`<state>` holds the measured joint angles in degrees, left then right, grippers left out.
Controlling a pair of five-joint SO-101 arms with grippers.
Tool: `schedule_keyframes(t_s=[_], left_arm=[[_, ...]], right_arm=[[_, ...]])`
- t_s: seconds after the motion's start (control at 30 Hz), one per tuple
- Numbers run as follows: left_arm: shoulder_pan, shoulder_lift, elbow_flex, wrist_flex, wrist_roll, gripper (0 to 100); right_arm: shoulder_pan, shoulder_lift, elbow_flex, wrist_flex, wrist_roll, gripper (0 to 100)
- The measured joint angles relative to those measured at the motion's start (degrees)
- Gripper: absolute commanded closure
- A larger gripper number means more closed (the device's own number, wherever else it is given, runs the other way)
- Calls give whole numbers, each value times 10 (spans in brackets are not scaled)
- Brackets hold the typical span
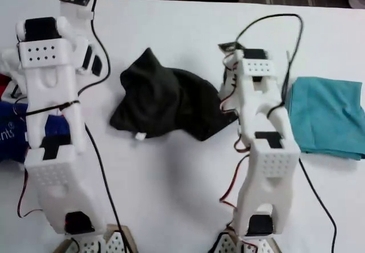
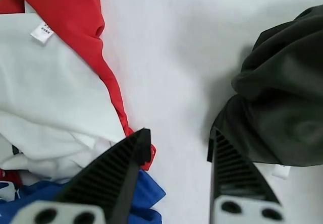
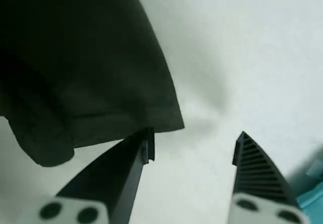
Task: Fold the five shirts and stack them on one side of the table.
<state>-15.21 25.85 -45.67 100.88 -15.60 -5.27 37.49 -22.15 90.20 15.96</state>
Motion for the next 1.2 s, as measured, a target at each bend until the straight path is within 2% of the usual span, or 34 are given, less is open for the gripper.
schedule_keyframes(t_s=[0.43,0.5,0.7,1.2], left_arm=[[0,0,0,-2,0,790],[0,0,0,-4,0,790],[0,0,0,-4,0,790],[0,0,0,-5,0,790]], right_arm=[[-13,120,-125,25,-5,748],[-13,127,-132,29,-5,783],[-8,136,-149,29,-5,977],[-1,129,-158,33,-5,978]])
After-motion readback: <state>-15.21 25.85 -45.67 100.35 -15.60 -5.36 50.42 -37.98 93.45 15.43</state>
